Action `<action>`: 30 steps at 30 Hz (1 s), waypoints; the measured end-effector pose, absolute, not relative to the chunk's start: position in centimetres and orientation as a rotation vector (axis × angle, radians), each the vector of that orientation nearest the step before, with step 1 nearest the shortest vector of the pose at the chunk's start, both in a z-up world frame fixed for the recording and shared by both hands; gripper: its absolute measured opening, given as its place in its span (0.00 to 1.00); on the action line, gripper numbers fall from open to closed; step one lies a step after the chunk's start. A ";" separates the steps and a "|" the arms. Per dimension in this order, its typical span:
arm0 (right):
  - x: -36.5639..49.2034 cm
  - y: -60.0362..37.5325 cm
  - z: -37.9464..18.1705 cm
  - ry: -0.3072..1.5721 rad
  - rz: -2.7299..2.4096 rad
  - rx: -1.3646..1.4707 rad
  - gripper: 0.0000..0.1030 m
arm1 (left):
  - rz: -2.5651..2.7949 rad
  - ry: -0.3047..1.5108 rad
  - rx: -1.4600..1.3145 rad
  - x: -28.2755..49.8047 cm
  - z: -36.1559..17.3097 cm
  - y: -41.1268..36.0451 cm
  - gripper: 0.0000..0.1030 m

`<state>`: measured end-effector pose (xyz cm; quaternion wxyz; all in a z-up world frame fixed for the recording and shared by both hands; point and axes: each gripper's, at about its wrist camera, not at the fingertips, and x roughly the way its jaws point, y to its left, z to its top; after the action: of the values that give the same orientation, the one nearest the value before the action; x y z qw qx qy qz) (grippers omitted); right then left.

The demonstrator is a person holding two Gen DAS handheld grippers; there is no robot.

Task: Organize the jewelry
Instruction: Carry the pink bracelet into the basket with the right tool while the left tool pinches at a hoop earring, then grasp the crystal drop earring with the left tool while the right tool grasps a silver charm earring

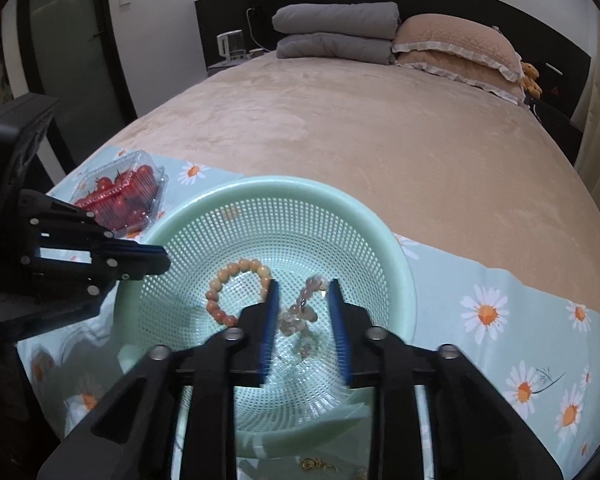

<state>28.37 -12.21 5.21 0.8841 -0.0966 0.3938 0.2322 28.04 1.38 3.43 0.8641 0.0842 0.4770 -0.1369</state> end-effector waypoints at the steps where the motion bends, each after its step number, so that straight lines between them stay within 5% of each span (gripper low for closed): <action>1: 28.0 -12.4 5.4 0.791 0.452 -0.218 0.86 | -0.282 0.985 0.175 27.8 3.7 1.4 0.33; 4: 27.3 -13.4 6.2 0.746 0.421 -0.233 0.85 | -0.230 0.928 0.178 27.1 4.5 1.7 0.84; 5: 27.2 -13.8 6.4 0.745 0.413 -0.235 0.85 | -0.211 0.906 0.173 26.7 4.8 1.9 0.87; 9: 26.4 -15.5 6.9 0.742 0.368 -0.246 0.85 | -0.203 0.902 0.111 25.4 5.1 3.2 0.94; 30: 20.3 -21.1 0.9 0.859 0.321 -0.174 0.86 | -0.209 0.965 0.109 16.2 -1.7 2.0 0.94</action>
<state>20.28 -21.09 0.88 0.8931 -0.0840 0.4140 0.1548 16.18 2.00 -1.68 0.8793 0.0523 0.4627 -0.1001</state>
